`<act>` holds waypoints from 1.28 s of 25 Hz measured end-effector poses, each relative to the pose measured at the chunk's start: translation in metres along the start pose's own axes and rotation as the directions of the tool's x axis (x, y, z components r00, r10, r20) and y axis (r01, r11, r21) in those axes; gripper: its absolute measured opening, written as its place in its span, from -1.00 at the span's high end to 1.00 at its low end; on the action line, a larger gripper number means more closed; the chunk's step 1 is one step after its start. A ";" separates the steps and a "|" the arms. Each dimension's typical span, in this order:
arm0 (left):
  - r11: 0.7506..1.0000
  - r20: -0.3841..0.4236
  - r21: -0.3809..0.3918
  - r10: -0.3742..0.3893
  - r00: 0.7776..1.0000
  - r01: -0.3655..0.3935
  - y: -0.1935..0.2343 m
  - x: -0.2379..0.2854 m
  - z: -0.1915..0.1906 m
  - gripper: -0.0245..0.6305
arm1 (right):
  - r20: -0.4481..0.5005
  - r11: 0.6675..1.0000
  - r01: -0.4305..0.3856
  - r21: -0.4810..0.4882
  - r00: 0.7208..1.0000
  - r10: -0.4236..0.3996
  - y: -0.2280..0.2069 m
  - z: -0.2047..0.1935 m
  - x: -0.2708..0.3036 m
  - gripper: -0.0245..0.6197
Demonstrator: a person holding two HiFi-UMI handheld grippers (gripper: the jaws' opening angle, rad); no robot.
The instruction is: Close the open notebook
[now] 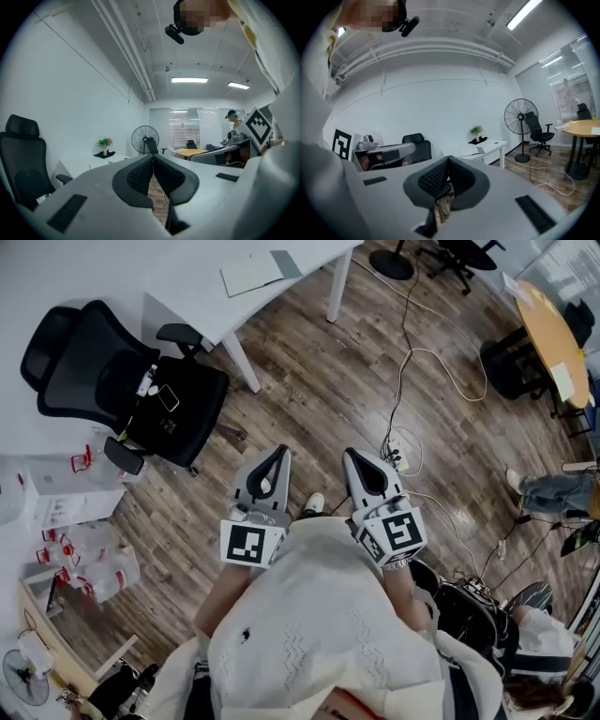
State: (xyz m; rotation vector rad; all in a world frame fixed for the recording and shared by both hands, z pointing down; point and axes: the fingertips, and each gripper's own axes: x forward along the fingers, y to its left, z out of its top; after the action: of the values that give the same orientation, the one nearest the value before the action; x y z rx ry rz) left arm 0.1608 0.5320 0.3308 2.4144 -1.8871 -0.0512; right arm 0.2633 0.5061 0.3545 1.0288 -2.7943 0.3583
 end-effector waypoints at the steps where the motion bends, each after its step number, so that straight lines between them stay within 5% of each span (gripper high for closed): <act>1: 1.000 0.003 -0.004 0.004 1.000 -0.004 -0.001 0.000 0.001 0.88 | 0.002 1.000 0.007 -0.002 1.000 -0.007 -0.002 0.001 -0.002 0.92; 15: 1.000 0.001 -0.003 0.013 1.000 -0.013 0.015 0.012 -0.004 0.88 | 0.004 0.997 0.069 -0.021 0.998 -0.069 -0.018 -0.001 0.011 0.92; 32: 0.999 -0.006 -0.028 -0.043 0.999 0.043 0.080 0.095 0.004 0.88 | -0.025 0.995 0.099 -0.027 0.995 -0.100 -0.046 0.020 0.091 0.92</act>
State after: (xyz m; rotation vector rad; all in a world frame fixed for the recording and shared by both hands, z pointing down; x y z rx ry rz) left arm 0.1061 0.4209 0.3351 2.4334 -1.8196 -0.0714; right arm 0.2235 0.4103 0.3628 1.1442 -2.7051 0.3207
